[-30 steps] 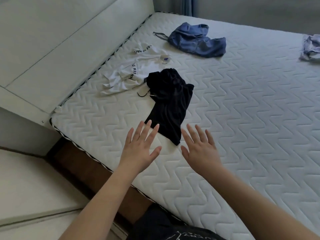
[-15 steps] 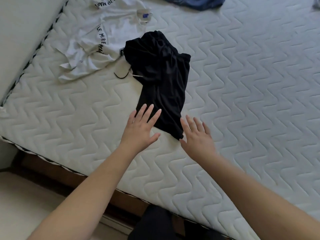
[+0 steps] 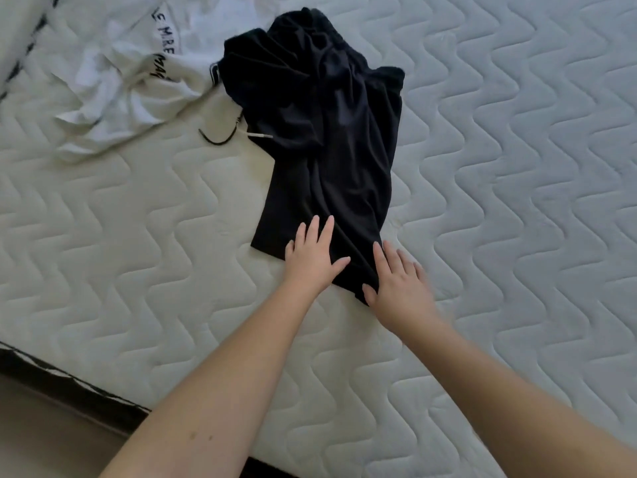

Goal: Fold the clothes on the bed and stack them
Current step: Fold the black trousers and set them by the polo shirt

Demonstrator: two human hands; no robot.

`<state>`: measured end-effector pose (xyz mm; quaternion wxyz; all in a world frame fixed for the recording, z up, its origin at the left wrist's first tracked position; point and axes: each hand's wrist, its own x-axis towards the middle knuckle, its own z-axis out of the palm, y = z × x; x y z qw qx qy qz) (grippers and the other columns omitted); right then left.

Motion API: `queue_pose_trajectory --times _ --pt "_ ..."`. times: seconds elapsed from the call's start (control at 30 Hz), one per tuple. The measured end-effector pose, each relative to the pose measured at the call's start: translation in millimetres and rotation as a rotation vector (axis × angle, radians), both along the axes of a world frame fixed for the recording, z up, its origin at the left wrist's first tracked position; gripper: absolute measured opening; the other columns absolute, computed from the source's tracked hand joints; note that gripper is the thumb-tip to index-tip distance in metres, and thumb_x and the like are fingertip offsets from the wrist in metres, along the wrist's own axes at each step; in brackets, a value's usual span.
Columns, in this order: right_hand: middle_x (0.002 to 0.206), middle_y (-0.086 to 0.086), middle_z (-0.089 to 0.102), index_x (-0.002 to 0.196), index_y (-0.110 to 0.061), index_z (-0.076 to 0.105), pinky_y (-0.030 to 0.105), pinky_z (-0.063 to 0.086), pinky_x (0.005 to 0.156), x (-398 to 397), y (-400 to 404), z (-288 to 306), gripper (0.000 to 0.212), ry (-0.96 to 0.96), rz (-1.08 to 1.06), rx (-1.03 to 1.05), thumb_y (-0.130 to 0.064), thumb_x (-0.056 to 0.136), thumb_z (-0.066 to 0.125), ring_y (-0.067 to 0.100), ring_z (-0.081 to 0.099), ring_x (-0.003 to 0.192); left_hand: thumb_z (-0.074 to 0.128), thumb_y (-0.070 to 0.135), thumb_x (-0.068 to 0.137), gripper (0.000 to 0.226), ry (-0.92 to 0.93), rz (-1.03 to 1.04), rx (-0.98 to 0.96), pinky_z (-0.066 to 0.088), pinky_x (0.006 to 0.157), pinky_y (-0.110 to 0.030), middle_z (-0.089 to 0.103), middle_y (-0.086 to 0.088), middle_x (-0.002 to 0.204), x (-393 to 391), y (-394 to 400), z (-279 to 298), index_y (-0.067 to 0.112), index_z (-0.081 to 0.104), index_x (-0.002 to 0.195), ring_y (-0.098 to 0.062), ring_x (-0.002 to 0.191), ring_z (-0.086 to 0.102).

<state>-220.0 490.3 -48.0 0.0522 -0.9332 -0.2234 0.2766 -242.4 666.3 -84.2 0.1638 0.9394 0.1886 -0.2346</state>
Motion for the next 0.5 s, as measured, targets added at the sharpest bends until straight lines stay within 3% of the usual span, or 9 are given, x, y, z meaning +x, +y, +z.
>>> queue_pose_trajectory --times 0.13,0.23,0.3,0.4,0.5 --pt "0.161 0.008 0.015 0.156 -0.016 0.005 0.04 0.021 0.117 18.2 19.0 -30.0 0.077 0.104 -0.128 0.047 -0.048 0.098 0.042 0.027 0.022 0.146 0.061 0.055 0.087 0.079 0.014 0.023 0.093 0.038 0.102 -0.045 0.024 -0.002 0.153 3.2 1.2 -26.3 0.023 0.024 0.149 -0.023 0.139 0.025" --pt "0.142 0.014 0.039 0.148 -0.011 0.025 0.04 0.039 0.106 29.8 32.9 -44.5 0.066 0.212 -0.324 0.109 -0.042 0.096 0.052 0.03 0.043 0.127 0.056 0.044 0.094 0.043 -0.05 0.025 0.156 0.042 0.085 -0.04 0.045 -0.004 0.128 14.5 4.3 -34.3 0.02 0.045 0.129 -0.024 0.117 0.043" --pt "0.131 0.009 0.051 0.143 -0.015 0.033 0.037 0.047 0.089 33.9 37.0 -46.4 0.052 0.29 -0.467 0.199 -0.031 0.097 0.052 0.025 0.054 0.108 0.047 0.038 0.1 0.03 -0.012 -0.013 0.131 0.04 0.082 -0.039 0.05 -0.005 0.12 19.8 5.6 -34.8 0.019 0.05 0.122 -0.026 0.109 0.048" --pt "0.103 0.0 0.057 0.135 -0.02 0.041 0.03 0.041 0.064 30.0 29.7 -45.7 0.037 0.383 -0.542 0.274 -0.017 0.098 0.045 0.017 0.054 0.081 0.046 0.032 0.101 0.021 0.031 0.013 -0.007 0.045 0.082 -0.039 0.053 -0.005 0.112 12.9 3.0 -30.2 0.017 0.053 0.115 -0.026 0.101 0.051" --pt "0.083 -0.007 0.052 0.124 -0.026 0.046 0.027 0.033 0.053 22.8 2.9 -40.7 0.031 0.366 -0.506 0.244 -0.016 0.095 0.042 0.012 0.051 0.07 0.054 0.03 0.097 0.014 0.039 0.072 -0.19 0.048 0.084 -0.04 0.054 -0.003 0.104 -7.0 -12.6 -20.8 0.018 0.057 0.102 -0.024 0.095 0.054"
